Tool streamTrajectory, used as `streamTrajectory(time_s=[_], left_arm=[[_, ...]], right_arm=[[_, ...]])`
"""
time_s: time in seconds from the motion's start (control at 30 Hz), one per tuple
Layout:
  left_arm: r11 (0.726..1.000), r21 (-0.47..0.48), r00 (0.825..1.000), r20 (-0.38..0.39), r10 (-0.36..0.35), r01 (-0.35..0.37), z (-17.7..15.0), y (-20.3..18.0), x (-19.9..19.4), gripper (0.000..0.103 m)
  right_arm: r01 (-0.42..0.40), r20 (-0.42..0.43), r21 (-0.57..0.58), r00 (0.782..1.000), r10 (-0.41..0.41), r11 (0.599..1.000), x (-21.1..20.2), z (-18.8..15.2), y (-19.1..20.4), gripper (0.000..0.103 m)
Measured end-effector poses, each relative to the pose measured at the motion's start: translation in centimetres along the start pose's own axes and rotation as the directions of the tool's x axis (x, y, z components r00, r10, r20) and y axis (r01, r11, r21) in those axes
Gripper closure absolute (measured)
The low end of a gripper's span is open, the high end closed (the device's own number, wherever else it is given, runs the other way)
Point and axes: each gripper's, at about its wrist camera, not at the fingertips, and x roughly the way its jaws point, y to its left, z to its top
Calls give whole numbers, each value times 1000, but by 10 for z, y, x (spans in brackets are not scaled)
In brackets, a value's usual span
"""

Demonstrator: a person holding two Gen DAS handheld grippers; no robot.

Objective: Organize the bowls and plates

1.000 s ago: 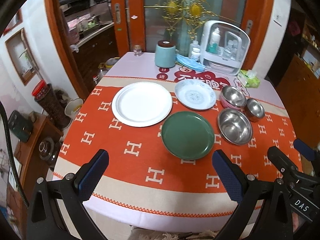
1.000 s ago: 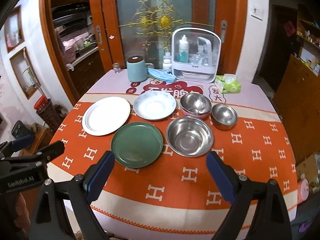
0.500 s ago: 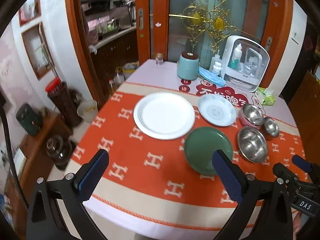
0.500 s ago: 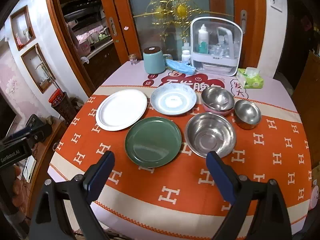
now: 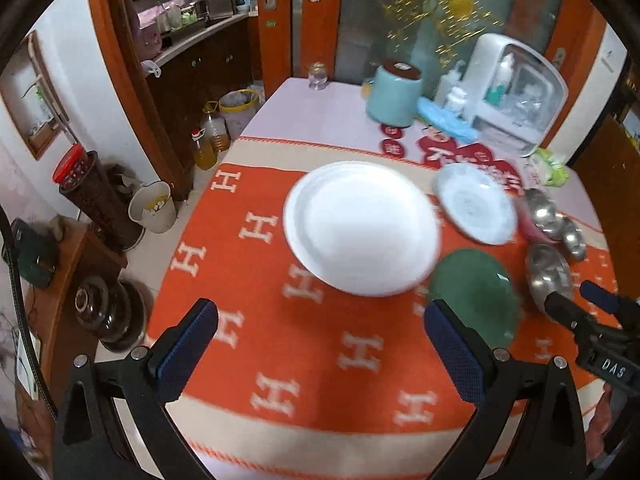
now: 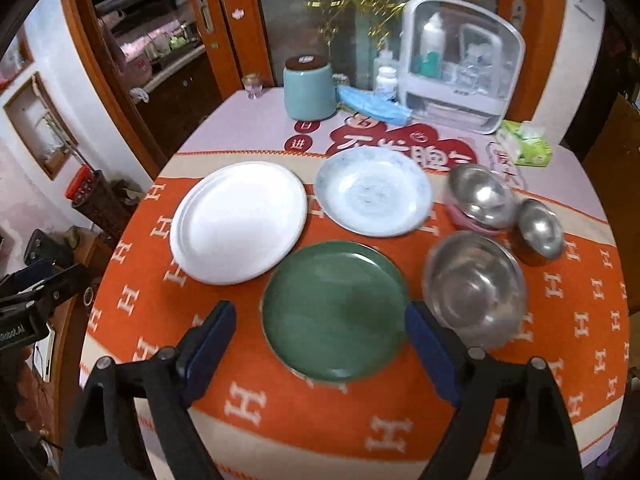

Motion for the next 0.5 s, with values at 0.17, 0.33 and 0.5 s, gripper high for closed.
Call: streamTrajectory(time_s=[0.17, 0.33, 0.5], left_arm=[[999, 46, 997, -67, 26, -23, 44, 41, 92, 1], [998, 68, 981, -190, 21, -8, 74, 62, 181, 4], [998, 27, 961, -271, -53, 63, 90, 69, 230, 4]], right_arm=[[5, -71, 46, 998, -2, 999, 73, 34, 24, 30], [38, -152, 83, 988, -25, 996, 141, 60, 33, 37], [77, -215, 116, 975, -51, 990, 180, 73, 26, 38]])
